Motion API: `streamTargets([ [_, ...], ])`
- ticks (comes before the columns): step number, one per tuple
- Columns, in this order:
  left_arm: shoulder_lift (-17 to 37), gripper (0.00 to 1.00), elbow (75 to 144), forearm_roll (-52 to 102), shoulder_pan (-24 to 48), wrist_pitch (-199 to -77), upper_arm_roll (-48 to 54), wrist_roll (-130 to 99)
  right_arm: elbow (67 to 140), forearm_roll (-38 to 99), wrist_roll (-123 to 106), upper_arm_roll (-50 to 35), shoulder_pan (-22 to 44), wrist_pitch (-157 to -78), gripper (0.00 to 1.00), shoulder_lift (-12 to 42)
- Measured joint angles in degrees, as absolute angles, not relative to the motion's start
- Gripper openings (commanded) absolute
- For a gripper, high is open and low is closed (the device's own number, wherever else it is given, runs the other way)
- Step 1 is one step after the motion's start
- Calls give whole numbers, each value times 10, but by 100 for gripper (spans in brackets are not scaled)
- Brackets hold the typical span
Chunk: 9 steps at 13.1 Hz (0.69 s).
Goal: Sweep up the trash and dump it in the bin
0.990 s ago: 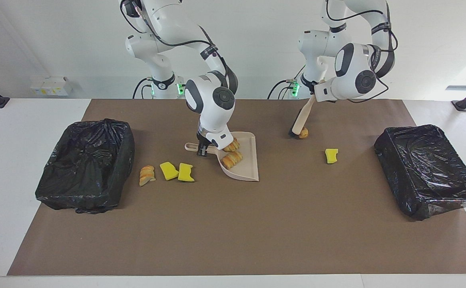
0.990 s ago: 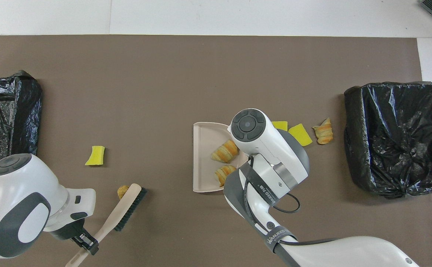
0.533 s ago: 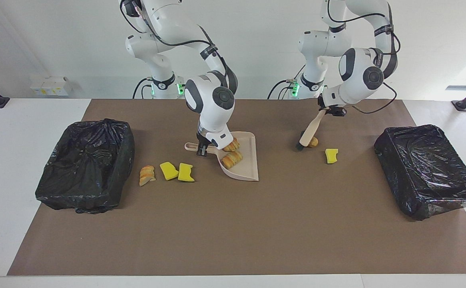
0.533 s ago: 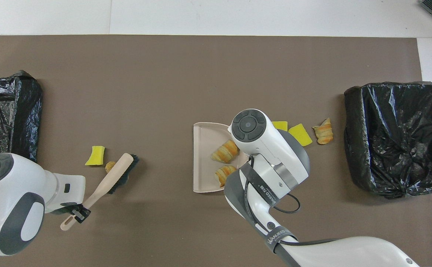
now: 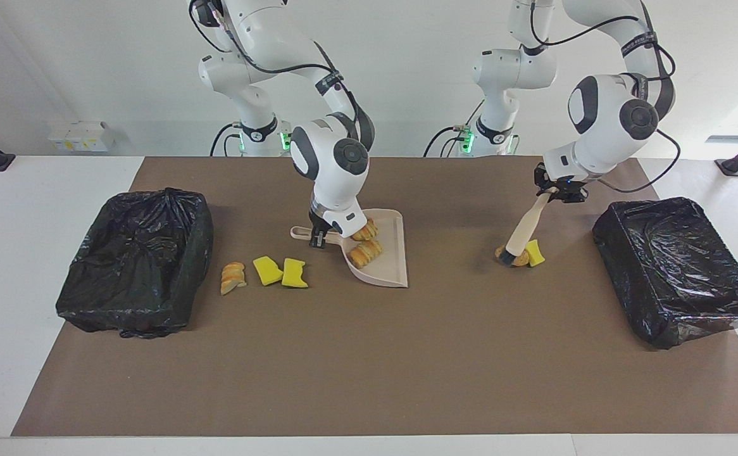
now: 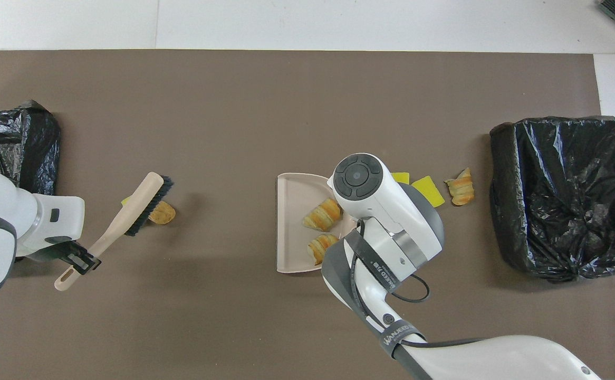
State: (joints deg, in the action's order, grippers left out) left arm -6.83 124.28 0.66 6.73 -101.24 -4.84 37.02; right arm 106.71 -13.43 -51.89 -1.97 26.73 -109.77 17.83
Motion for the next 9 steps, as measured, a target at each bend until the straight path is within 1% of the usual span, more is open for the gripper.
streamTargets([
  [3,-68,0,1239,7,13,-1017,-50,357,1068,-134,-519,-20,267,-1099,0,178],
  [5,-68,0,1246,7,-15,-1044,-52,329,1069,-134,-519,-20,267,-1100,0,178],
  [7,-67,0,1273,6,-25,-1094,-52,284,1069,-134,-519,-20,267,-1100,0,177],
  [9,-65,0,1316,6,-27,-1133,-50,224,1069,-134,-520,-20,266,-1101,0,177],
])
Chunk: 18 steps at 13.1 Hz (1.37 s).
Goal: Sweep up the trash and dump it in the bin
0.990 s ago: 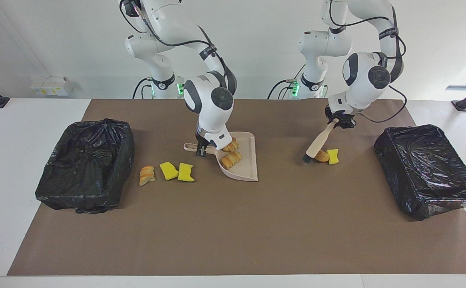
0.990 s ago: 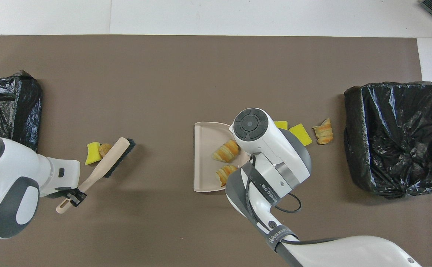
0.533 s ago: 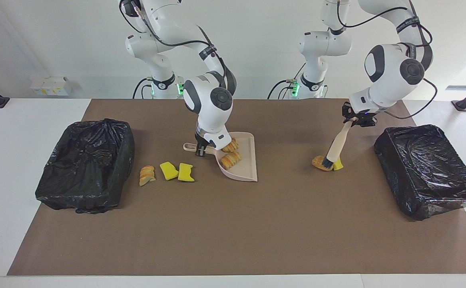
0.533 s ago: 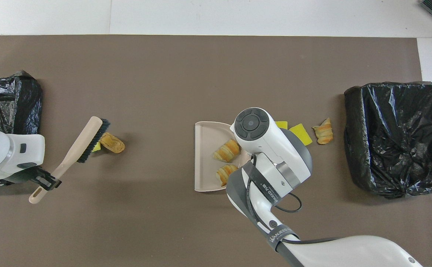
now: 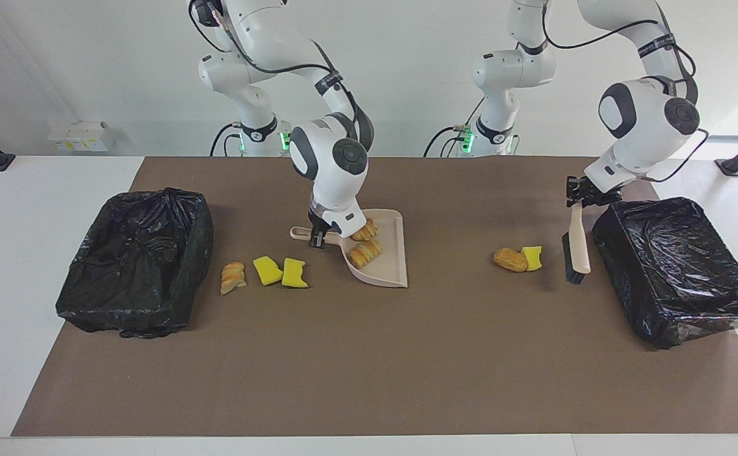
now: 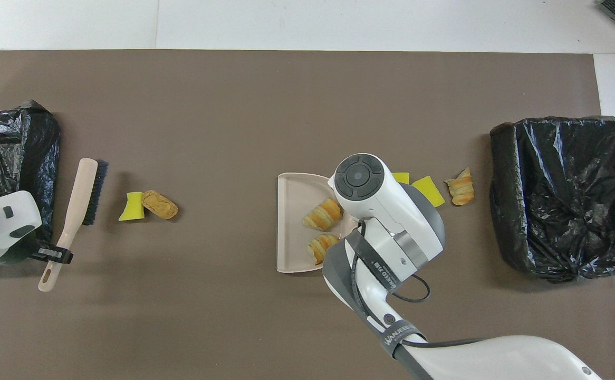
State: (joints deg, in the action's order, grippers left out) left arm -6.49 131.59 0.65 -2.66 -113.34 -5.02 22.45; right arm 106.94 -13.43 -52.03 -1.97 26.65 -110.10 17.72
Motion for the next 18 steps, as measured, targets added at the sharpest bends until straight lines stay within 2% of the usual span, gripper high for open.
streamTargets([
  [3,-71,0,1361,7,-3,-1138,-42,112,1070,-134,-523,-20,266,-1103,0,177],
  [9,-75,0,1376,55,186,-1140,-32,-95,1074,-134,-523,-20,265,-1107,0,176],
  [13,-60,0,1338,135,340,-1152,-29,-210,1074,-134,-523,-20,265,-1107,0,176],
  [18,-28,0,1275,142,454,-1152,-27,-218,1077,-134,-523,-20,260,-1111,0,176],
])
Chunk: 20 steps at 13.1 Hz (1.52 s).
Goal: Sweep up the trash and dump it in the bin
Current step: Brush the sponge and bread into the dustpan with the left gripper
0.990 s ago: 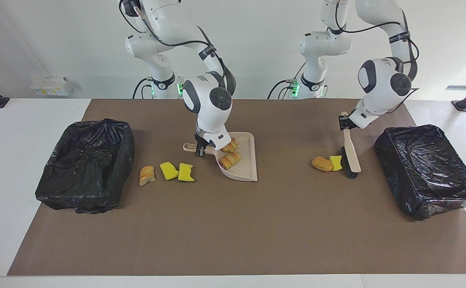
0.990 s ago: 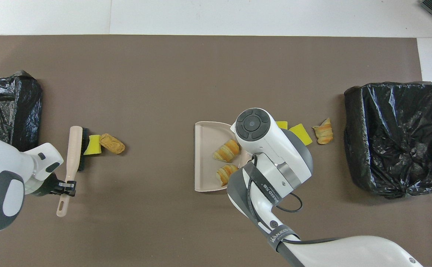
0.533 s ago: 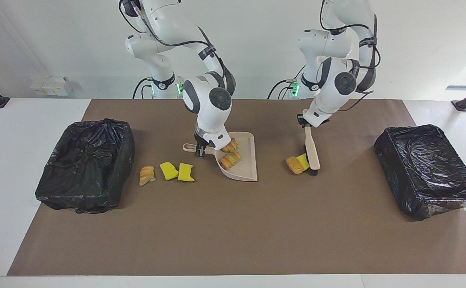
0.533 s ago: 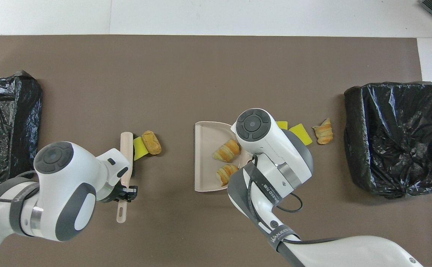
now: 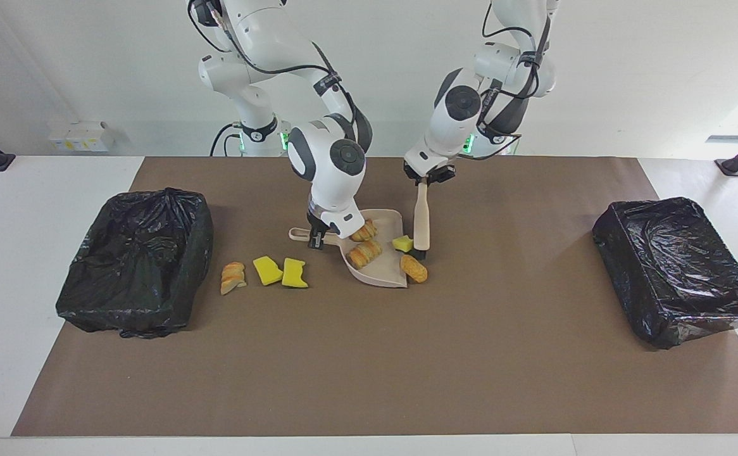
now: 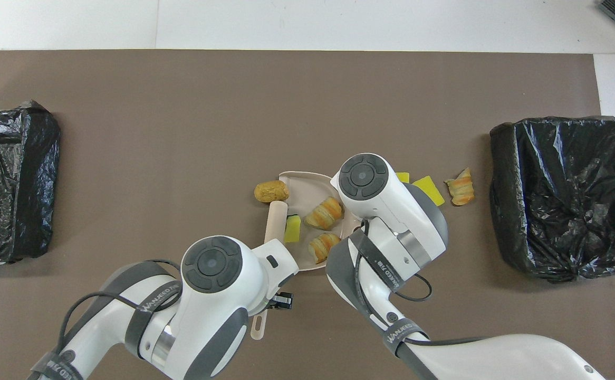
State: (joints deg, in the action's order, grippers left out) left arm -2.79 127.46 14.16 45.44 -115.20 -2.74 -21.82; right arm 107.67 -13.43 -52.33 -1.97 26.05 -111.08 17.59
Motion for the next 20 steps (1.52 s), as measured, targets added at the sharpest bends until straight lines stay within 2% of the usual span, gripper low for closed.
streamTargets([
  [3,-3,0,1247,150,476,-1151,-27,-231,1078,-134,-523,-20,260,-1112,0,176],
  [7,-9,0,1205,144,471,-1101,-37,-248,1078,-134,-523,-20,260,-1113,0,176],
  [11,-3,0,1179,82,404,-1086,-47,-234,1078,-134,-523,-20,259,-1113,0,176],
  [13,26,0,1149,67,368,-1086,-48,-193,1079,-134,-523,-20,259,-1113,0,176],
  [17,119,0,1088,48,297,-1098,-49,-82,1083,-134,-524,-20,257,-1119,0,175],
  [20,153,0,1079,37,291,-1090,-41,-40,1087,-134,-525,-20,254,-1125,0,175],
])
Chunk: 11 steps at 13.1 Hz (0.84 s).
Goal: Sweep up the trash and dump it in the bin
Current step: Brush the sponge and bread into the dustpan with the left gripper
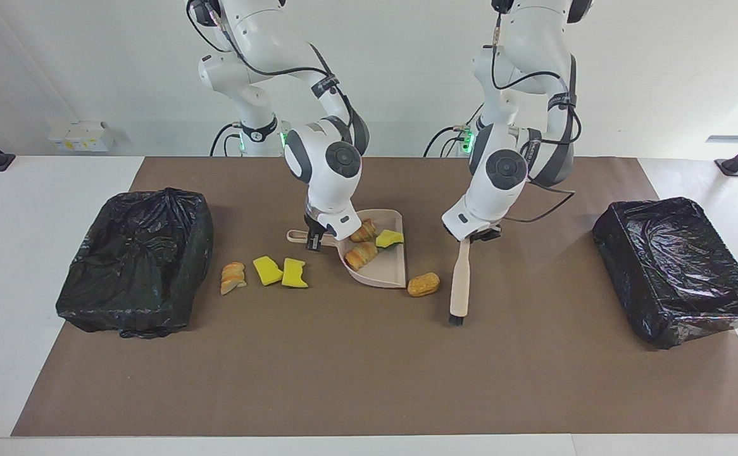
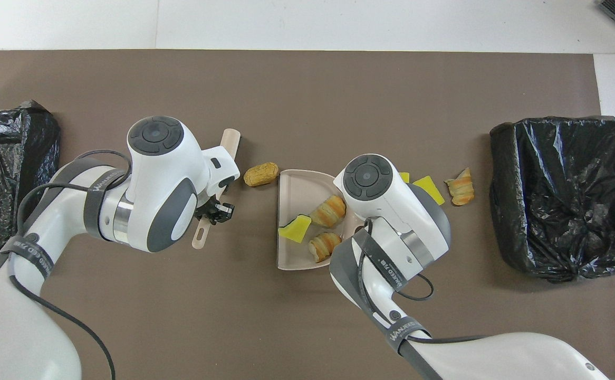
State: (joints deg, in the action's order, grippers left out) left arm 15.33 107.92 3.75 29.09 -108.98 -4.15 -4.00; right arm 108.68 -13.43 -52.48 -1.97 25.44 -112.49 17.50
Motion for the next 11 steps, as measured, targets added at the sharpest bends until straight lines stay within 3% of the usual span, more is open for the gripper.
streamTargets([
  [7,112,0,1092,63,443,-1025,-26,-99,1090,-134,-525,-20,252,-1129,0,173],
  [11,104,0,1100,153,445,-1026,-36,-143,1091,-134,-525,-20,251,-1130,0,172],
])
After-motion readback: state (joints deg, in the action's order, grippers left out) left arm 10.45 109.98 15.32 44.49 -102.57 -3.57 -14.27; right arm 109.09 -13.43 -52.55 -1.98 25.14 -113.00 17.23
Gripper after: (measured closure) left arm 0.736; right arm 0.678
